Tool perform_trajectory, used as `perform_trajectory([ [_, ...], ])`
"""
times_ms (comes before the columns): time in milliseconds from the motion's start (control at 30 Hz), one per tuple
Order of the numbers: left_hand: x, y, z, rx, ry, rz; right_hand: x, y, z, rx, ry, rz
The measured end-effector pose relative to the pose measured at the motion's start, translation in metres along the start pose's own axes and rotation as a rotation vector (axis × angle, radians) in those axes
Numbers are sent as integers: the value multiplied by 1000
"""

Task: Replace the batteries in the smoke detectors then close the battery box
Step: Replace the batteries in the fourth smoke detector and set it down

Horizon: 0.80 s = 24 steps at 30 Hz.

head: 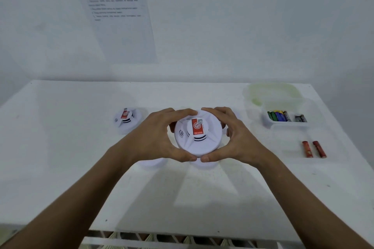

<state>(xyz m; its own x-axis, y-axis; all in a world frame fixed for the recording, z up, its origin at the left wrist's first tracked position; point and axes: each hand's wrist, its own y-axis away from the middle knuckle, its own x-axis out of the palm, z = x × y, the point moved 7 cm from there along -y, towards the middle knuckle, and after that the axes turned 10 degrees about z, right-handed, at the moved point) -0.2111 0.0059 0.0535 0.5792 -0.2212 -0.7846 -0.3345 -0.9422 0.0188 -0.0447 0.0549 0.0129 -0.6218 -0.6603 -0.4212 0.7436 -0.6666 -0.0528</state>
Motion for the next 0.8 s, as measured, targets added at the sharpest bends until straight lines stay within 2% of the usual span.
perform_trajectory([
  [533, -26, 0, 31, 60, -1, 15, 16, -31, 9, 2, 71, -59],
  [800, -29, -15, 53, -35, 23, 16, 9, -47, 2, 46, 123, -96],
])
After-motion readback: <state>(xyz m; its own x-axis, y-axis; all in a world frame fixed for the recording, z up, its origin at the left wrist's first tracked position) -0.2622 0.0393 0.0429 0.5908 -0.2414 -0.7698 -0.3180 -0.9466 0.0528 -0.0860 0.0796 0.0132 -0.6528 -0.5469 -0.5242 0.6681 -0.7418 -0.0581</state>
